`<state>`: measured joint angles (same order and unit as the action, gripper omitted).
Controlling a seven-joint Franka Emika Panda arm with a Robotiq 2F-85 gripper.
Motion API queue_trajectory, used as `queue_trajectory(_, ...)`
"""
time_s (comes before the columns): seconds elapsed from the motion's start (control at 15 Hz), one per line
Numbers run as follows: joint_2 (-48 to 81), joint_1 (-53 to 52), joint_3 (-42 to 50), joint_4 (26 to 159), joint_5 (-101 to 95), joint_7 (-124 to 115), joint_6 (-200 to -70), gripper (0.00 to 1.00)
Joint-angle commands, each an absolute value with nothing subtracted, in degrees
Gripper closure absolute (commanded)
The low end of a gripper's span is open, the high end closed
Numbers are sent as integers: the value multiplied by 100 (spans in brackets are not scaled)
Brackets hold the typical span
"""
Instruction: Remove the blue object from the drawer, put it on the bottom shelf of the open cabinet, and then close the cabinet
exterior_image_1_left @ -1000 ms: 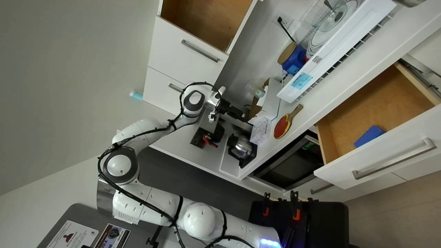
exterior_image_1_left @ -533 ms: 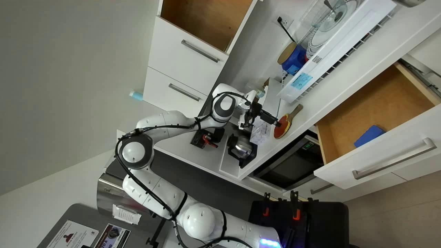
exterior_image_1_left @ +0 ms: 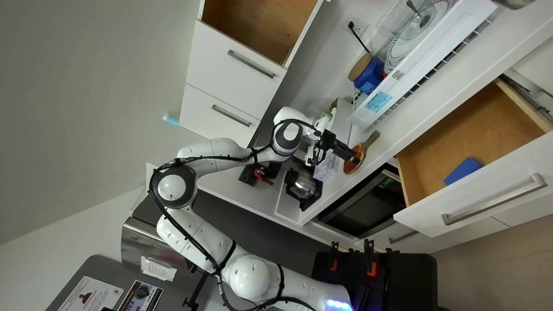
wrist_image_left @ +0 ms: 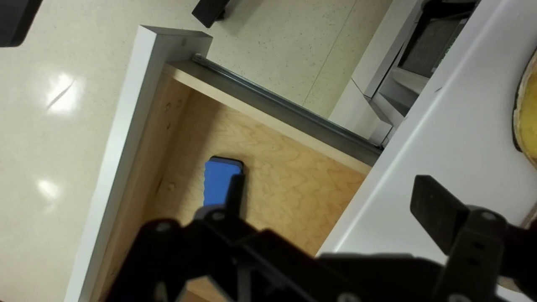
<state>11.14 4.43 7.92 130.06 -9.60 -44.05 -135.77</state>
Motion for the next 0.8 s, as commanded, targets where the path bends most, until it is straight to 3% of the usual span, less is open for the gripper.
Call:
queue_trajectory(0.0, 1102, 473, 1025, 12929, -950, -4699, -13579, 0)
queue_trajectory(0.33, 1293, 990, 1451, 12814, -371, -4361, -13701, 0)
queue_trajectory(0.73, 2052, 1378, 1411, 12826, 796, -3266, -14828, 0)
